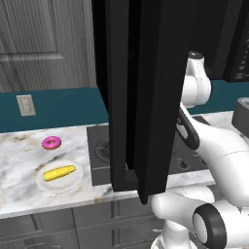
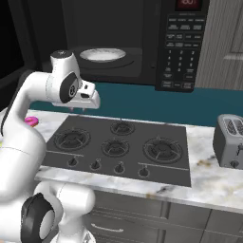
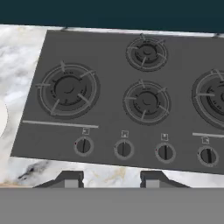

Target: Pick the corn from the counter and place it in the microwave.

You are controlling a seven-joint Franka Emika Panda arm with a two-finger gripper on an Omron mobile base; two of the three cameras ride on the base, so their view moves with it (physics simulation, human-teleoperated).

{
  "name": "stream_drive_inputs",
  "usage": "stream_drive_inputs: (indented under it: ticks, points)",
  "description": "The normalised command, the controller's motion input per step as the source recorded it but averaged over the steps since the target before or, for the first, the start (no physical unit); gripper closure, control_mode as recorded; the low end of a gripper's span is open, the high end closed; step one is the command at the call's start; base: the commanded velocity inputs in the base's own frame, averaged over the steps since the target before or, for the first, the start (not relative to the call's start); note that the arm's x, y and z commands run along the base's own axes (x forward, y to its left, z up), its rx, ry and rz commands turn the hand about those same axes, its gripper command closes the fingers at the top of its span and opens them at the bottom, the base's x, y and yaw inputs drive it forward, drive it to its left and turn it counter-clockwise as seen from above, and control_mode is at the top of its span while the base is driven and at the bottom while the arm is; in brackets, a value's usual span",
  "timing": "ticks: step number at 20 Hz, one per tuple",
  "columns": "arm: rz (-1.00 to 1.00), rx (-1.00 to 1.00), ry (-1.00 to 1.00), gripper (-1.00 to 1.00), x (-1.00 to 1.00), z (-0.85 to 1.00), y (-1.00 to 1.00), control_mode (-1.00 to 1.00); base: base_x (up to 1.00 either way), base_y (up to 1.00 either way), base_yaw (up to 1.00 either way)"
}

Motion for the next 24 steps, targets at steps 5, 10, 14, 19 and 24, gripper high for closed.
stream_drive_inputs:
  ticks: [5, 10, 14, 19, 24]
  points:
    - [0.0, 0.0, 0.0, -1.0, -0.02, 0.0, 0.0, -1.0, 0.0, 0.0, 0.0]
    - [0.06, 0.01, -0.17, -1.0, -0.36, -0.21, 0.0, -1.0, 0.0, 0.0, 0.0]
    - [0.34, 0.08, -0.29, -1.0, -0.59, -0.19, 0.0, -1.0, 0.0, 0.0, 0.0]
    - [0.54, 0.13, -0.35, -1.0, -0.29, -0.07, 0.0, -1.0, 0.0, 0.0, 0.0]
    - [0.64, 0.17, -0.39, -1.0, -0.13, -0.07, 0.0, -1.0, 0.0, 0.0, 0.0]
